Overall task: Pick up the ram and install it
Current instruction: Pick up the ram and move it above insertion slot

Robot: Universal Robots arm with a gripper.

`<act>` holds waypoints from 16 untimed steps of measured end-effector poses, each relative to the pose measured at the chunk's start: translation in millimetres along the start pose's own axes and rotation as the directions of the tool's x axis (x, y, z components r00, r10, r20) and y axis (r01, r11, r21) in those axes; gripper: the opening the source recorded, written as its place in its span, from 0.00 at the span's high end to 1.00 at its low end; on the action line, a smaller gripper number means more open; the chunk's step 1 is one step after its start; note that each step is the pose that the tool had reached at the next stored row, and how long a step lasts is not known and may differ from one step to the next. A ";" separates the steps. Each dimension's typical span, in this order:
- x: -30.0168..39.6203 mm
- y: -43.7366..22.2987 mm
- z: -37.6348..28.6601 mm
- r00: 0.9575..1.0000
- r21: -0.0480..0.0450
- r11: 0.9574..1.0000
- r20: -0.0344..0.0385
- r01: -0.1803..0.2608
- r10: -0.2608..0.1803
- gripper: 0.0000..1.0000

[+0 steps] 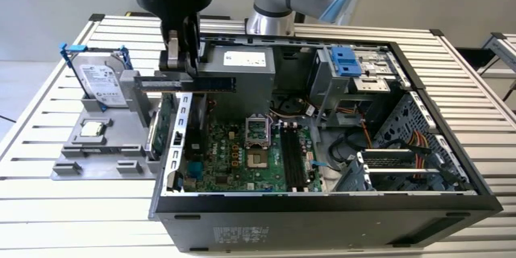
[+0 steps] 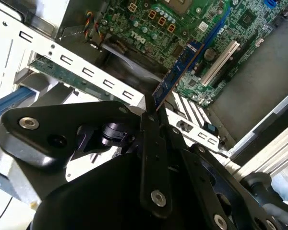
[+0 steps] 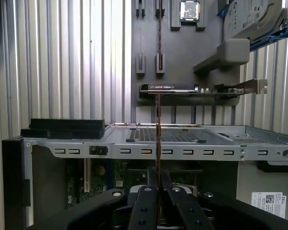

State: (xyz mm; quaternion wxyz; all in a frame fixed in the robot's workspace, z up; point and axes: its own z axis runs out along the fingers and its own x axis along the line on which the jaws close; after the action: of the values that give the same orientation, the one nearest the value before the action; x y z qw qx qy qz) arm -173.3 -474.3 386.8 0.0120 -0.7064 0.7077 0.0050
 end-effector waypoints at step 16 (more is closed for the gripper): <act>0.0 -20.5 0.2 1.000 0.000 1.000 0.000 0.000 0.000 1.00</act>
State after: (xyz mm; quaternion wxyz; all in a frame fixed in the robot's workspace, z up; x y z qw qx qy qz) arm -152.7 -474.3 386.8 0.0119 -0.7064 0.7077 0.0051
